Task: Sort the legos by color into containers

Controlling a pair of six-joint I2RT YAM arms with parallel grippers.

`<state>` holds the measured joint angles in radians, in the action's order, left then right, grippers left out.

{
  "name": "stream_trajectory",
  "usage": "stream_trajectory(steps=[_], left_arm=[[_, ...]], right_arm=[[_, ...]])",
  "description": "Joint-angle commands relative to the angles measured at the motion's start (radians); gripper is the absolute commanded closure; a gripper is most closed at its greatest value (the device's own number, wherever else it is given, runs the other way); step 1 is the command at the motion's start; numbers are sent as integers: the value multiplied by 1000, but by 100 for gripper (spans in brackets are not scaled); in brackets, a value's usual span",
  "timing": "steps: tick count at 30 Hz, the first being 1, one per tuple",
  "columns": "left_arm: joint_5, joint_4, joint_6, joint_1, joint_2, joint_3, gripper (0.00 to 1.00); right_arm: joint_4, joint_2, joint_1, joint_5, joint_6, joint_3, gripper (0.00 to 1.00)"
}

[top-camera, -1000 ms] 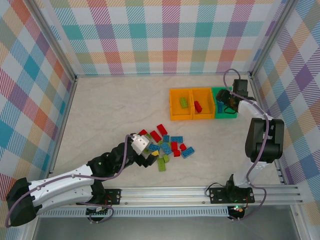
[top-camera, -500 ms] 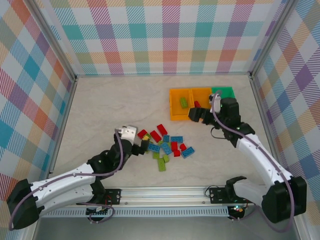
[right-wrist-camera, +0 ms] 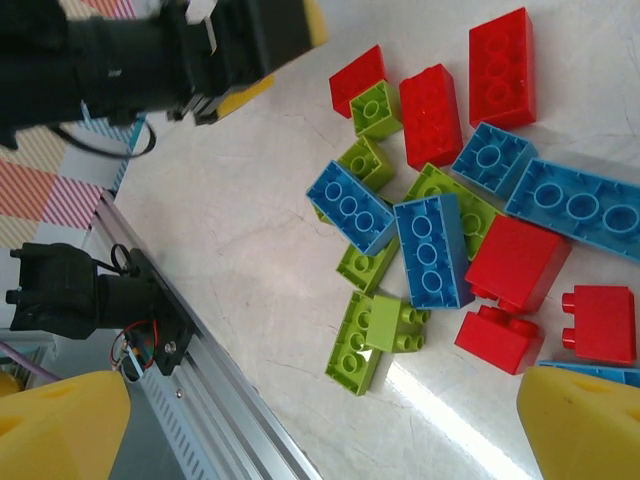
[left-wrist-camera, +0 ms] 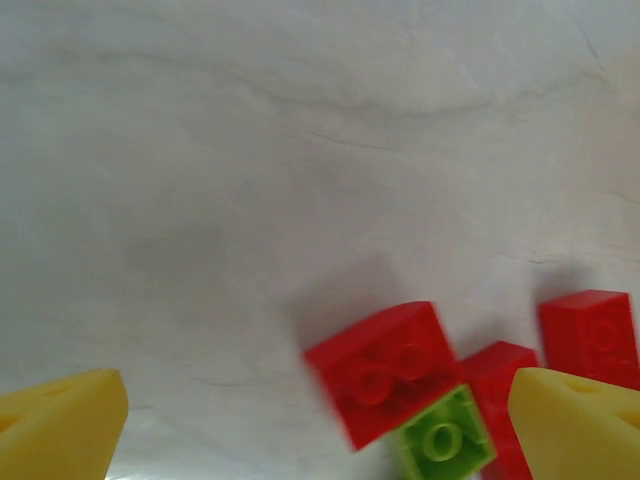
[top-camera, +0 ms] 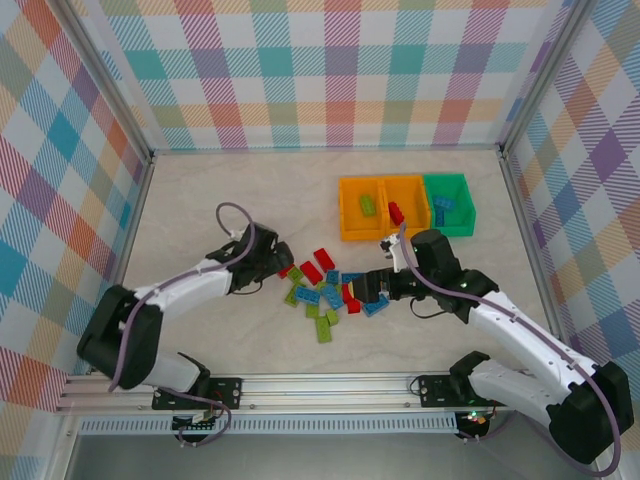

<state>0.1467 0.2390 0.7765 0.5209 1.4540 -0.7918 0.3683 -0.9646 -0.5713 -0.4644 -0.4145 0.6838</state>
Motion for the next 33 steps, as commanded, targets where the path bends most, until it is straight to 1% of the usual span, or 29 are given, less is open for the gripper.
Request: stream_trajectory(steps=[1, 2, 5, 6, 7, 10, 12, 15, 16, 18, 20, 23, 27, 29, 31, 33], left_arm=[[-134, -16, 88, -7, 65, -51, 2], [-125, 4, 104, -7, 88, -74, 3], [-64, 192, 147, -7, 169, -182, 3], [-60, 244, 147, -7, 203, -217, 3], [-75, 263, 135, -7, 230, -237, 3], [-157, 229, 135, -7, 291, -240, 4], [-161, 236, 150, -7, 317, -245, 10], [-136, 261, 163, -7, 333, -245, 19], [-132, 261, 165, -7, 329, -239, 22], [-129, 251, 165, -7, 319, -222, 33], [-126, 239, 170, -7, 303, -203, 41], [-136, 218, 169, -8, 280, -185, 52], [-166, 187, 165, -7, 232, -170, 57], [-182, 166, 159, -7, 191, -162, 58], [-187, 144, 168, -3, 132, -148, 58], [-174, 115, 173, 25, 66, -149, 58]], right_arm=[[13, 17, -9, -29, 8, -17, 0], [14, 18, -10, -27, 8, -19, 0], [13, 23, -10, -17, 13, -23, 0], [8, 25, -10, -17, 13, -26, 0], [-1, 27, -10, -16, 14, -31, 0], [-20, 32, -10, -18, 14, -33, 0], [-26, 33, -9, -20, 13, -30, 0], [-30, 36, -10, -18, 8, -30, 0], [-33, 38, -9, -15, 5, -33, 0], [-36, 41, -9, -6, 1, -42, 0], [-41, 41, -10, 2, -3, -47, 0], [-46, 41, -9, 9, -11, -51, 0], [-50, 54, -9, 15, -23, -55, 0], [-45, 66, -10, 22, -28, -52, 0], [-39, 86, -10, 47, -37, -53, 0], [-40, 123, -10, 99, -53, -61, 0]])
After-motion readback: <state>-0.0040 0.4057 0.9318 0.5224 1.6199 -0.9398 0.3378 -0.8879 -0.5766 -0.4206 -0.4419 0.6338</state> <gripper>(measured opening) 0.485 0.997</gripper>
